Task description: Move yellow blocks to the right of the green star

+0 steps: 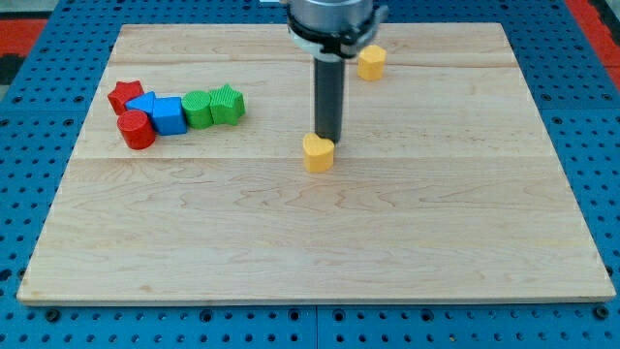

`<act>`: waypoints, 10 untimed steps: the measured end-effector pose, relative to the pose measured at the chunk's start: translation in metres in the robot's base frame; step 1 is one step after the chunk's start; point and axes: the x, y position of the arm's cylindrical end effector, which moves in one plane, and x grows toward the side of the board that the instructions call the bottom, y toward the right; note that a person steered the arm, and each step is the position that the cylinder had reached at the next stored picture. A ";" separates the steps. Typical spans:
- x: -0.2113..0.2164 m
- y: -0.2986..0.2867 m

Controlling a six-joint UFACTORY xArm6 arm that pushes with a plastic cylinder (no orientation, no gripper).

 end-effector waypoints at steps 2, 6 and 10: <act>0.047 -0.022; 0.027 -0.042; -0.090 0.084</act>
